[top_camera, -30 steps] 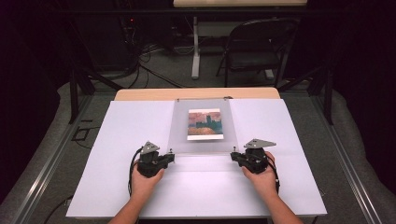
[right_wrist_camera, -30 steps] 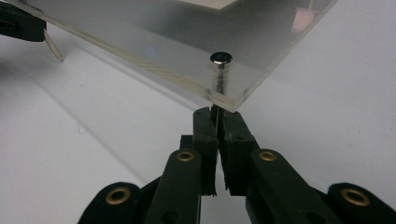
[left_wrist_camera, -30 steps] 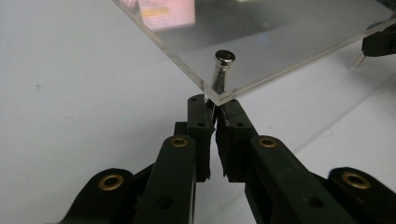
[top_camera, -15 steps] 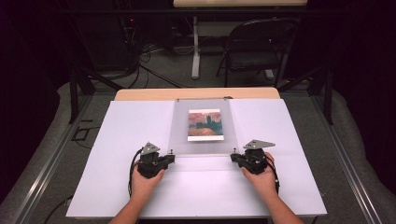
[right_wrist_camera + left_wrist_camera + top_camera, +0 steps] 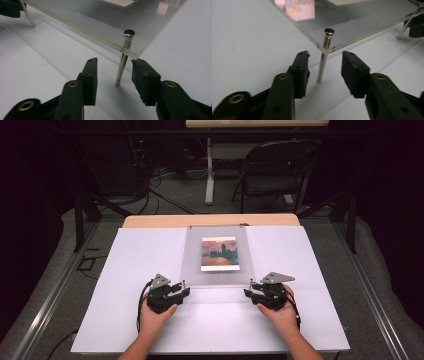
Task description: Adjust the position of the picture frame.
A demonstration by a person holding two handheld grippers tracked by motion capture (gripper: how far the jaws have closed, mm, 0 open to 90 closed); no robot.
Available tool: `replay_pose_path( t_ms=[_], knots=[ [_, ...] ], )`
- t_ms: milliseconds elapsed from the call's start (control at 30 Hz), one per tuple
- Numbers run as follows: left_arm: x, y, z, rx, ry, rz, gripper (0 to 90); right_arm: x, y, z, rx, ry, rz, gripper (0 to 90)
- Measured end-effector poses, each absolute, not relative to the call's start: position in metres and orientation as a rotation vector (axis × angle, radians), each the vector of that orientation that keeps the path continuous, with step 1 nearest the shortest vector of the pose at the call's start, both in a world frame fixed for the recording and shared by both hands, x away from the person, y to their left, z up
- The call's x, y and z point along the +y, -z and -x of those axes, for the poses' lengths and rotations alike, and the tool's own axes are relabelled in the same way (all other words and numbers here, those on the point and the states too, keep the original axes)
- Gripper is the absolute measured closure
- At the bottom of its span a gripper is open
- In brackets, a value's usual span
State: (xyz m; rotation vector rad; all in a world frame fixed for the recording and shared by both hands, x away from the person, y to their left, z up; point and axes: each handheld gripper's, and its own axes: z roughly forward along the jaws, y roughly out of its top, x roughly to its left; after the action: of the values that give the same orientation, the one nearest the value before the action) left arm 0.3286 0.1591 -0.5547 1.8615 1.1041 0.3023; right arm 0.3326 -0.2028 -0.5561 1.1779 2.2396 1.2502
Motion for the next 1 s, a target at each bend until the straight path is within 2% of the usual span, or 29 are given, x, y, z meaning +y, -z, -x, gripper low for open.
replay_pose_path(
  t_ms=[167,267,533,700,1000],
  knots=[
    [0.156,0.554,-0.322,1.080,-0.370,-1.899,42.7,-0.202,0.554,-0.328,2.225,-1.225,-1.147,41.1],
    [0.155,0.553,-0.317,1.094,-0.386,-1.914,39.3,-0.203,0.553,-0.325,2.240,-1.187,-1.149,39.1],
    [0.161,0.547,-0.298,1.094,-0.402,-1.950,35.4,-0.208,0.540,-0.307,2.244,-1.172,-1.151,38.2],
    [0.170,0.541,-0.287,1.085,-0.410,-1.916,32.4,-0.209,0.534,-0.290,2.242,-1.141,-1.099,39.0],
    [0.178,0.529,-0.282,1.119,-0.430,-1.851,32.1,-0.212,0.517,-0.279,2.220,-1.170,-1.042,45.1]
  ],
)
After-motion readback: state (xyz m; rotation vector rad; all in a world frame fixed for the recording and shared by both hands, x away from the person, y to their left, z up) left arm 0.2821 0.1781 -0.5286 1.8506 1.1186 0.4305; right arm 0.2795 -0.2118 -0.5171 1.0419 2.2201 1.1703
